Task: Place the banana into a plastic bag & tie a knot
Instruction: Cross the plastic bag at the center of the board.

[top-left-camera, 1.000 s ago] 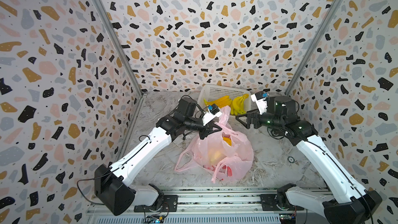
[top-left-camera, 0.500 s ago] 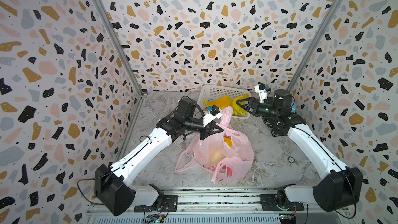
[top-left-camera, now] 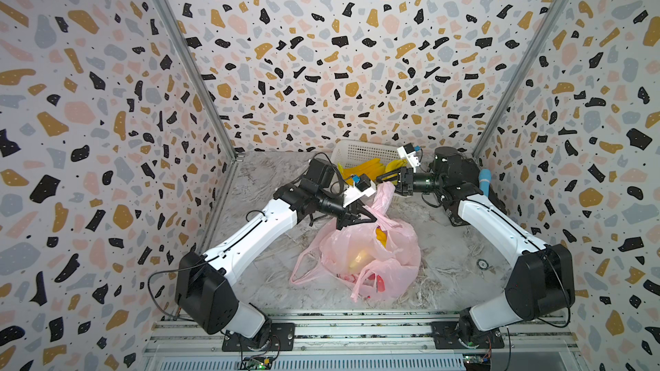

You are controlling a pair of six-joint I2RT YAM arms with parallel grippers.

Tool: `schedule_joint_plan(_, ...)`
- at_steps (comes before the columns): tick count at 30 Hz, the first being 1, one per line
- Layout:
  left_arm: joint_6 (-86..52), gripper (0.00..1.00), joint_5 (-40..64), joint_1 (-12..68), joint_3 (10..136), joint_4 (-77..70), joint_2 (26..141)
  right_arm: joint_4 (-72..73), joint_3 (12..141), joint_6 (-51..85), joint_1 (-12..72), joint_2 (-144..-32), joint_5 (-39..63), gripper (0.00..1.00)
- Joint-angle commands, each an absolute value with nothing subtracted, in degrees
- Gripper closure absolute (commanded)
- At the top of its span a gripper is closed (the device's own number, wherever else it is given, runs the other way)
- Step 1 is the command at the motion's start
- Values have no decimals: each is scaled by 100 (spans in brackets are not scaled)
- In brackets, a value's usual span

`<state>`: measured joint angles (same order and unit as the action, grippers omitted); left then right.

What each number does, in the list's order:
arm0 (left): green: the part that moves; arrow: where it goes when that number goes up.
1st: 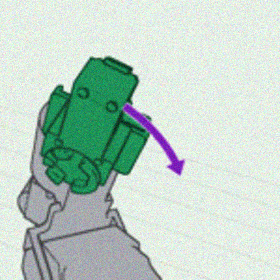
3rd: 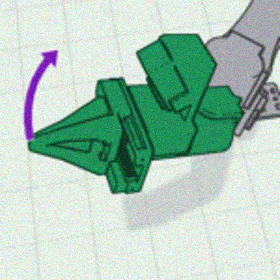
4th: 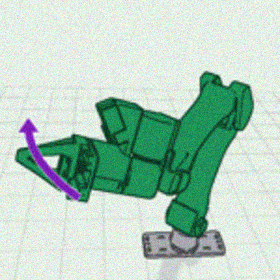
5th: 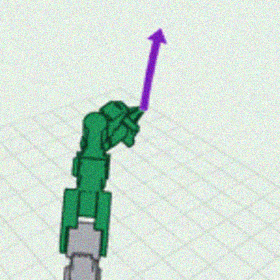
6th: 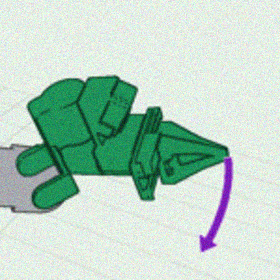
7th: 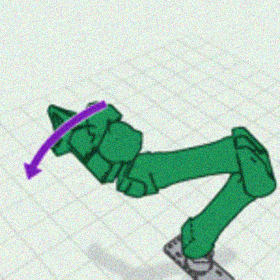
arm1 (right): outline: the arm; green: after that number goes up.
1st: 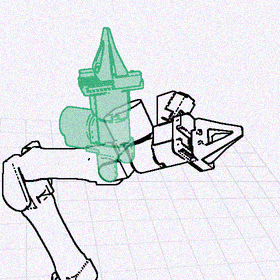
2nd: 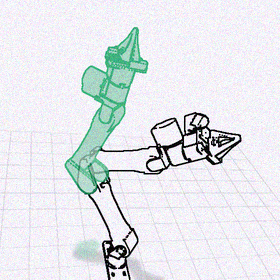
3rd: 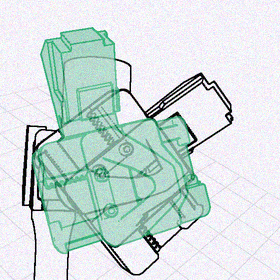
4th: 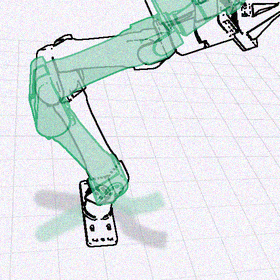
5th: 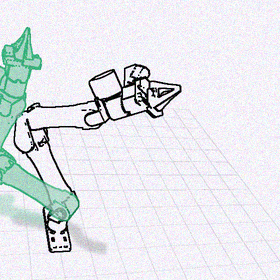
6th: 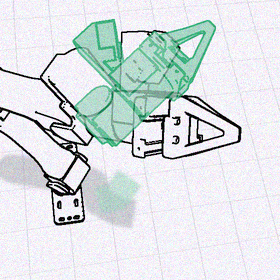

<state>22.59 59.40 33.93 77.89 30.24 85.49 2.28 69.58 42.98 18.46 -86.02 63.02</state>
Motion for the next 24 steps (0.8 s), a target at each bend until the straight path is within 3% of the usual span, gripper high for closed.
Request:
schedule_joint_plan(1, 2752, 100, 6135, 3410, 8102, 3548, 8676, 664, 7106, 4184, 1955, -8386, 6876, 27)
schedule_joint_plan(5, 2883, 100, 6144, 3336, 8159, 3735, 8740, 1334, 6874, 4430, 2086, -8258, 7224, 33)
schedule_joint_plan(10, 2976, 100, 6148, 3287, 8165, 3840, 8689, 1176, 6806, 4129, 2230, -8118, 7421, 45)
schedule_joint_plan(13, 3032, 100, 6161, 3261, 8094, 3871, 8580, 367, 6907, 3467, 2315, -8045, 7421, 50)
schedule_joint_plan(18, 2994, 100, 6144, 3158, 7935, 3673, 8403, -2543, 7643, 1344, 2660, -8009, 6785, 50)
schedule_joint_plan(24, 2736, 100, 6108, 3033, 7583, 3099, 8115, -2911, 7699, 1118, 2762, -7843, 6360, 48)
